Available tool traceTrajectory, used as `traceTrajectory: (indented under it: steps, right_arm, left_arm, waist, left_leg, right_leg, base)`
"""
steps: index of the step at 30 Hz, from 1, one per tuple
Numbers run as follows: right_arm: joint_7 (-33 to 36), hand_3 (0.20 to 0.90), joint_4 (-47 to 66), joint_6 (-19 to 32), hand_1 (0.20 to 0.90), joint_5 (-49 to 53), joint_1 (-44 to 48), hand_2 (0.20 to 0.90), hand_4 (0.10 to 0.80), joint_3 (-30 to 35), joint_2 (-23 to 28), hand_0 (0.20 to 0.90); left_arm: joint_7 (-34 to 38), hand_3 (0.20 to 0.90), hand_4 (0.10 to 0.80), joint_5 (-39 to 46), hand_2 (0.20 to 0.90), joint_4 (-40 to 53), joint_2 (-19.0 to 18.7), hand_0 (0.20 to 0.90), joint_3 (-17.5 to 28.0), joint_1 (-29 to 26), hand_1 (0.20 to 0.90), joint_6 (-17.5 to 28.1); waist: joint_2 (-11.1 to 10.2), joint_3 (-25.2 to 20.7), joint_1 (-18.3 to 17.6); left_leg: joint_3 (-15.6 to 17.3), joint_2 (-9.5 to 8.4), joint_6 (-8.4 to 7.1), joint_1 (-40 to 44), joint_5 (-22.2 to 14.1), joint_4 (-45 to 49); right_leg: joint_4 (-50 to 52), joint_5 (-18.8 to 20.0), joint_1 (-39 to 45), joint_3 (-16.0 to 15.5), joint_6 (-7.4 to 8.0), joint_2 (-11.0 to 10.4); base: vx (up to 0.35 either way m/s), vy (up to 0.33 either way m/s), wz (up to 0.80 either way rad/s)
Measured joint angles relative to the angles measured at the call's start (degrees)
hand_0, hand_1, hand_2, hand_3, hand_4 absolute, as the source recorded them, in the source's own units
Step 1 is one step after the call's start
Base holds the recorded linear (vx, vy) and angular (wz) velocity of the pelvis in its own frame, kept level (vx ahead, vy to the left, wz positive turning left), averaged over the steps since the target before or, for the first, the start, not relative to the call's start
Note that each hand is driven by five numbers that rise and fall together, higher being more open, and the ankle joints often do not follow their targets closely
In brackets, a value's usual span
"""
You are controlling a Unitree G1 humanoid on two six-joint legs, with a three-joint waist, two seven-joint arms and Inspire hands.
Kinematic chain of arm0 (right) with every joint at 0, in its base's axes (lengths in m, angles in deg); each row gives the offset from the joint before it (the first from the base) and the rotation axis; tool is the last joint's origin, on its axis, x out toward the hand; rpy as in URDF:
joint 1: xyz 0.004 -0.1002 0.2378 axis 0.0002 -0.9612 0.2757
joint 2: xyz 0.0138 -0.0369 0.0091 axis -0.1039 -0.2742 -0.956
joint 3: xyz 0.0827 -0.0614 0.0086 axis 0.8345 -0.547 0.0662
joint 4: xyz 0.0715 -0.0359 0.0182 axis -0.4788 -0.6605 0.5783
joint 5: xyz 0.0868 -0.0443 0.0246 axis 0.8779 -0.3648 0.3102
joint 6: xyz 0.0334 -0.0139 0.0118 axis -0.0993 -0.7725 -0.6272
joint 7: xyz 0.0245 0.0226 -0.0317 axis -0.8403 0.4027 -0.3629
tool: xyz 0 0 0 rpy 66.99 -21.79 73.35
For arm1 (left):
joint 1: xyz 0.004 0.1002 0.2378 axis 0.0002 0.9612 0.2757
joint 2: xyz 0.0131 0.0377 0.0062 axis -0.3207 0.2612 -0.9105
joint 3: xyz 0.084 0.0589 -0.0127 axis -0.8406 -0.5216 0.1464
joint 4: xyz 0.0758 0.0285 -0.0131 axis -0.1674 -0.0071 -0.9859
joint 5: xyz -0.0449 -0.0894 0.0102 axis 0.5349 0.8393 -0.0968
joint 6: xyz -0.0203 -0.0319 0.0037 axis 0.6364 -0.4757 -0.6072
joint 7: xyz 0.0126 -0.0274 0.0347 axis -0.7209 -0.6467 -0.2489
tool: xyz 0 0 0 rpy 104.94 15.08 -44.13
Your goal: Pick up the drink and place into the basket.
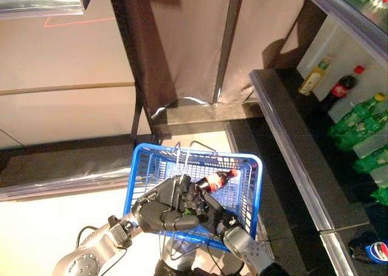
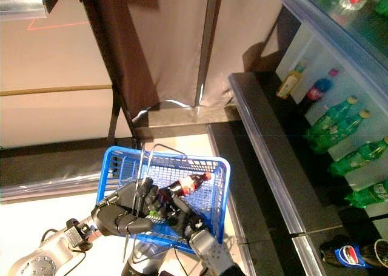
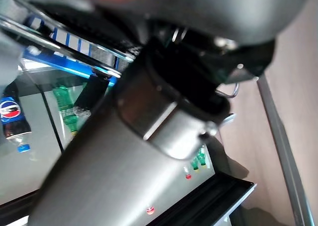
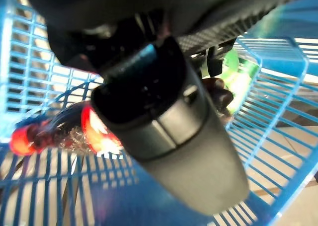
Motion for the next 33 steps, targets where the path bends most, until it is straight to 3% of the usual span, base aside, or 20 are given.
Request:
traceTrajectory:
  steps: [7, 12, 17, 20, 25, 33]
  right_arm:
    - [1.2, 0.9, 12.3, 2.8, 0.9, -5.1, -7.5, 0.9, 0.8, -0.8, 1.8, 0.9]
    - [1.2, 0.9, 16.4, 2.8, 0.9, -9.3, -9.8, 0.9, 0.8, -1.0, 2.8, 0.9]
    - [1.1, 0.9, 27.6, 1.7, 0.9, -12.8, -15.9, 0.9, 0.8, -1.5, 6.8, 0.9]
    - [-0.6, 0.9, 33.3, -0.2, 0.9, -15.2, -18.6, 0.9, 0.8, -0.9, 9.6, 0.9]
    - [-4.7, 0.9, 41.2, -4.2, 0.9, -19.3, -22.8, 0.9, 0.8, 1.4, 13.2, 0.9]
    - [-14.1, 0.9, 46.7, -9.3, 0.9, -22.8, -26.2, 0.9, 0.8, 4.3, 18.0, 0.9]
  left_arm:
    - [0.3, 0.2, 0.1, 0.2, 0.3, 0.0, 0.9, 0.3, 3.6, 3.3, 0.3, -0.5]
    - [0.4, 0.2, 0.1, 0.2, 0.3, 0.0, 1.1, 0.3, 5.7, 5.6, 0.3, -0.3]
    - [0.6, 0.2, 0.1, 0.5, 0.3, 0.0, 1.2, 0.3, 8.2, 8.7, 0.3, 0.1]
    - [2.9, 0.2, 0.1, 0.6, 0.3, -0.2, 1.3, 0.3, 8.9, 10.7, 0.3, 1.2]
    - [7.7, 0.2, 0.1, 0.7, 0.3, -1.9, 2.0, 0.3, 9.3, 12.0, 0.3, 2.3]
    - [11.9, 0.2, 0.1, 0.6, 0.3, -4.6, 4.0, 0.3, 8.0, 16.0, 0.3, 7.5]
  waist:
    - [-1.8, -1.4, -1.7]
    - [-2.6, -1.9, -2.8]
    - [-3.5, -2.8, -3.3]
    - [-5.0, -4.0, -4.1]
    - [-5.6, -5.5, -7.0]
    - [-4.8, -8.9, -11.2]
  left_leg:
    - [0.5, 1.02, -0.18, 0.0, -0.3, -0.2]
    - [1.0, 1.78, -0.46, 0.1, -0.3, -0.7]
    - [1.9, 2.1, -0.47, 0.2, -0.3, -1.0]
    - [2.9, 2.41, -0.46, 1.0, -0.3, -1.3]
    - [4.7, 2.85, -0.37, 2.8, -0.3, -3.1]
    - [6.8, 2.95, 0.08, 4.0, 0.6, -5.5]
  right_leg:
    - [-2.1, 1.1, 0.4, 0.3, 0.13, 1.4]
    - [-3.1, 1.6, 0.4, 0.5, -0.14, 2.2]
    - [-3.7, 1.8, 0.3, 0.7, -0.01, 2.3]
    - [-4.3, 2.1, 0.5, 1.6, 0.05, 2.7]
    - [-5.4, 2.5, 1.1, 3.3, 0.42, 3.0]
    - [-6.5, 3.8, 0.3, 5.4, 0.26, 3.3]
  base:
    - [0.001, -0.041, -0.04]
    - [-0.009, -0.019, -0.04]
    - [-0.003, -0.01, -0.02]
    - [0.031, 0.005, -0.14]
    - [0.021, 0.019, -0.16]
    - [-0.054, 0.01, -0.15]
